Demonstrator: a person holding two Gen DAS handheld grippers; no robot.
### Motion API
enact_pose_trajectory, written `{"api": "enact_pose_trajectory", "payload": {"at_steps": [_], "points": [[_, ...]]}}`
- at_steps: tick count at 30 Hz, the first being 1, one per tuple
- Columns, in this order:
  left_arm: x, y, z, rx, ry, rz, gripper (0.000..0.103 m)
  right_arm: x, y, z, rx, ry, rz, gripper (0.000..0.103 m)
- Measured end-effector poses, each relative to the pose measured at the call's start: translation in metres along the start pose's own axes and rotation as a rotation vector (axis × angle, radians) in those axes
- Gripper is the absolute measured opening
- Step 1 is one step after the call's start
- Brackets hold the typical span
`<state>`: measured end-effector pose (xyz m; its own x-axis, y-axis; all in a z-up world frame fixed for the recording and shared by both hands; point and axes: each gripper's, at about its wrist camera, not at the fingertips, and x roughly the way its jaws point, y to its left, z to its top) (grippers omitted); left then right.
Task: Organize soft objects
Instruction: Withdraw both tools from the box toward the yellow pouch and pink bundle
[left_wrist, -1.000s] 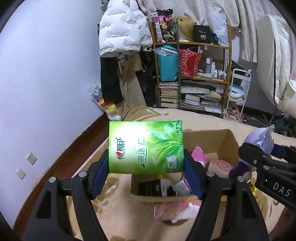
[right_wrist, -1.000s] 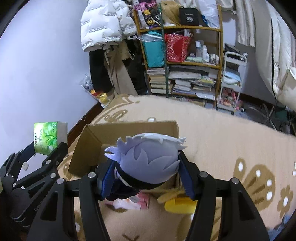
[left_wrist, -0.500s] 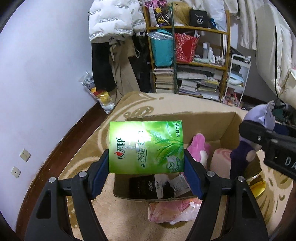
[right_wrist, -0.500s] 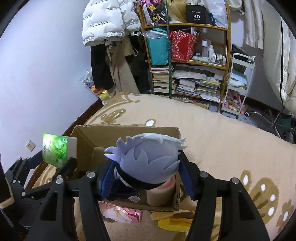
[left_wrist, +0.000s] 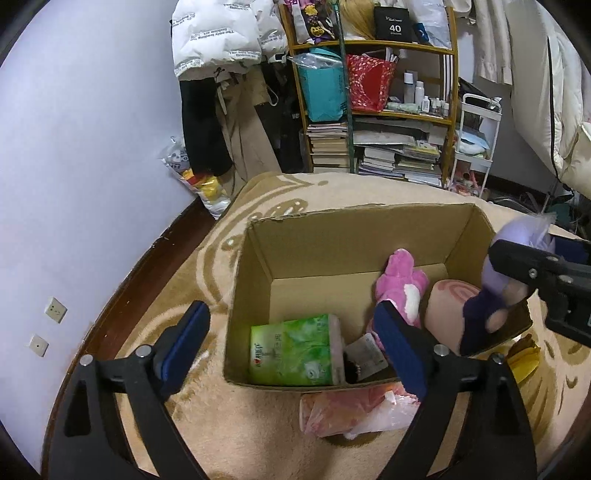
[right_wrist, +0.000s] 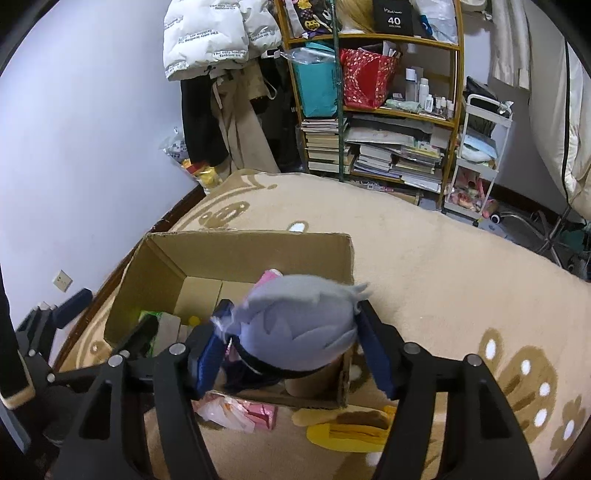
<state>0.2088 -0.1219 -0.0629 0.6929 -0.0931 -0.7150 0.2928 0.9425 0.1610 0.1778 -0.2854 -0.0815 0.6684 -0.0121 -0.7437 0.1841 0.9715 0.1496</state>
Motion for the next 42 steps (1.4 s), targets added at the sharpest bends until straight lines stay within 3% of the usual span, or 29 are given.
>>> {"api": "enact_pose_trajectory", "payload": {"at_steps": [3, 7, 10, 11, 26, 42], "points": [[-0.003, 0.006, -0.002, -0.008, 0.003, -0.008, 0.094, -0.006, -0.001, 0.002, 0.010, -0.020, 0.004, 0.081], [-0.011, 0.014, -0.004, -0.014, -0.004, -0.008, 0.095, -0.010, -0.002, 0.002, 0.022, -0.011, -0.004, 0.082], [-0.019, 0.017, -0.007, -0.009, -0.021, 0.008, 0.100, -0.014, -0.004, -0.003, 0.045, -0.004, 0.008, 0.099], [-0.022, 0.017, -0.008, -0.010, -0.026, 0.012, 0.100, -0.017, -0.005, -0.006, 0.054, -0.009, 0.010, 0.100], [-0.050, 0.027, -0.043, -0.051, 0.006, 0.006, 0.100, -0.041, -0.011, -0.036, 0.106, 0.023, 0.000, 0.101], [-0.038, -0.004, -0.076, 0.081, 0.058, -0.063, 0.100, -0.043, -0.044, -0.067, 0.198, 0.137, -0.044, 0.101]]}}
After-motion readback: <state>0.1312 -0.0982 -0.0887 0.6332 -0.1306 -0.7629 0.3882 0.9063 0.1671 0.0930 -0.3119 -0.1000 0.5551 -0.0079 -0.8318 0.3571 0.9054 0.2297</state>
